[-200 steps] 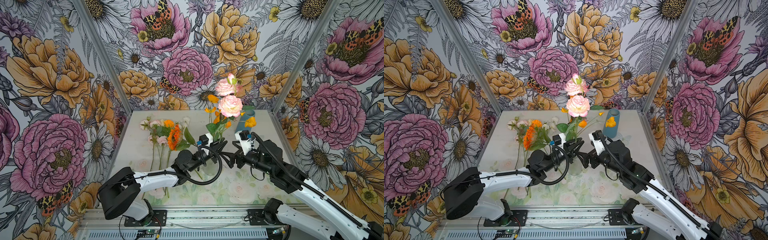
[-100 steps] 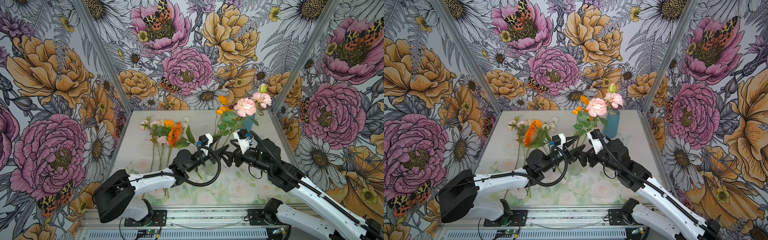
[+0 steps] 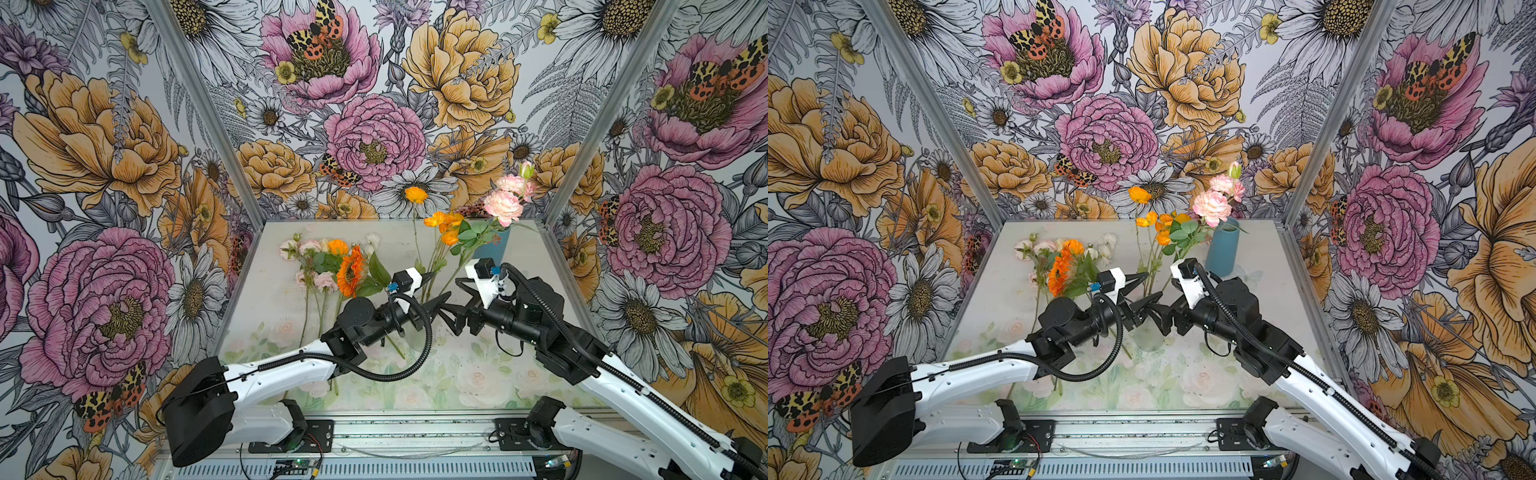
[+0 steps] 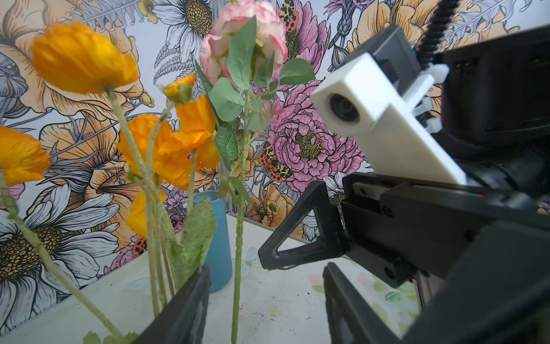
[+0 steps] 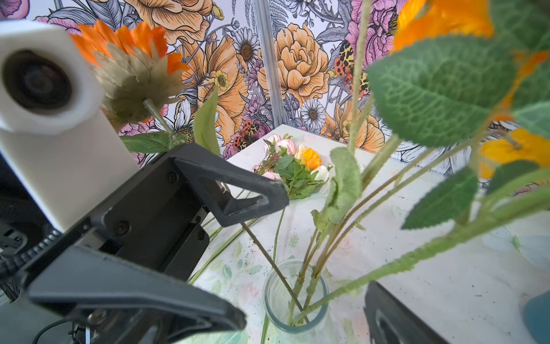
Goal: Arrange the flowers into the vase
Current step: 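Open the left gripper and move it back to the flower bunch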
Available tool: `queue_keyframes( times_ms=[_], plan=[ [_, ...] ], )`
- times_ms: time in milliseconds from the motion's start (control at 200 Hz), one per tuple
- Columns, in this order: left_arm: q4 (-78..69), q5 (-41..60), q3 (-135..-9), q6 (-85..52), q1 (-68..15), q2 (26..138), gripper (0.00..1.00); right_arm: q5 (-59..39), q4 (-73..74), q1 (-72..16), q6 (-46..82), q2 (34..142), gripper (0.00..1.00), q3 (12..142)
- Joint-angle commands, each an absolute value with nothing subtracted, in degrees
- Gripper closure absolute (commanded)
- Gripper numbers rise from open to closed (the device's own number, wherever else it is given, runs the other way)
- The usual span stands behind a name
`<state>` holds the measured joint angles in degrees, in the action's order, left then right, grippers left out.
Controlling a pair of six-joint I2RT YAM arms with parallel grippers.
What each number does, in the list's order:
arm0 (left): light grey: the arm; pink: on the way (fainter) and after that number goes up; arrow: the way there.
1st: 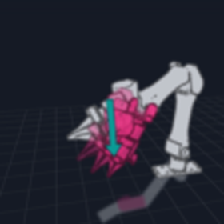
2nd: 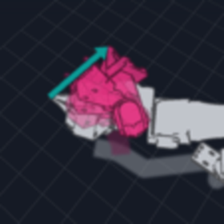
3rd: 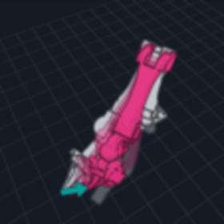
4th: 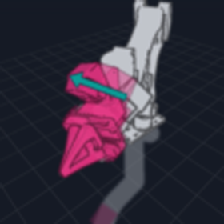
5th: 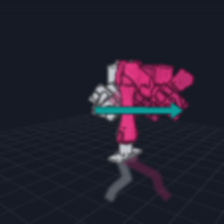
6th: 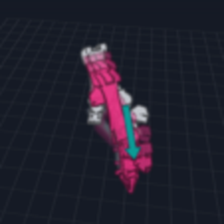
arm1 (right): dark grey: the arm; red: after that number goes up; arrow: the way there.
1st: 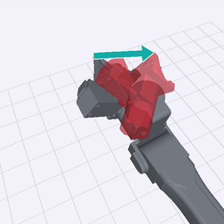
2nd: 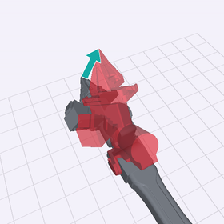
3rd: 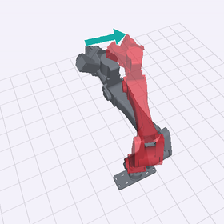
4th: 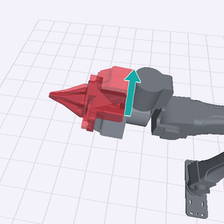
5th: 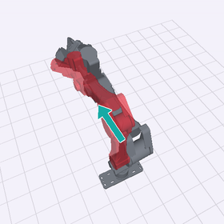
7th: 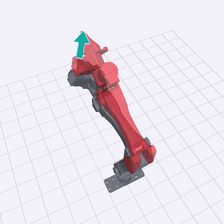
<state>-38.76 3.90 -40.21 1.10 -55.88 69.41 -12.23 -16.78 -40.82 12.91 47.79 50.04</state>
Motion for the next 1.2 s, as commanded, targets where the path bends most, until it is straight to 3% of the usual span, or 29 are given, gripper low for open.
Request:
queue_keyframes(
  times_ms=[0,100,315,470,565,671,751,891,1196],
  plan=[
    [-37.08,4.20,-40.55,1.67,-56.09,63.34,0.38,-7.99,-19.12,-39.82,12.79,47.39,0.00,50.89],
    [-27.48,1.62,-43.11,0.47,-56.69,58.49,0.40,-8.08,-19.71,-39.81,13.81,46.69,0.01,51.15],
    [8.02,2.25,-50.01,-4.74,-56.78,50.76,0.43,-8.89,-24.45,-39.81,15.45,44.82,0.00,49.96],
    [22.37,-2.40,-47.93,-11.22,-56.62,47.22,0.58,-8.76,-27.43,-39.81,16.24,42.59,0.01,47.99],
    [26.57,-4.55,-46.89,-14.85,-55.73,47.41,0.60,-10.52,-29.33,-39.87,16.65,43.12,0.01,48.08],
    [24.59,-6.69,-44.50,-18.79,-52.94,49.43,0.67,-12.48,-29.71,-39.84,17.09,43.97,0.00,47.74],
    [22.86,-7.82,-42.27,-25.95,-46.36,52.62,0.66,-12.98,-29.65,-39.81,16.79,44.64,0.00,47.29],
    [7.14,6.99,-33.41,-38.24,-27.81,60.98,0.73,-13.26,-29.63,-39.82,16.44,44.89,0.00,47.14],
    [-28.27,15.68,-28.45,-55.81,-15.91,83.58,0.67,-13.40,-29.55,-39.86,16.23,43.56,0.00,47.24]
  ],
)
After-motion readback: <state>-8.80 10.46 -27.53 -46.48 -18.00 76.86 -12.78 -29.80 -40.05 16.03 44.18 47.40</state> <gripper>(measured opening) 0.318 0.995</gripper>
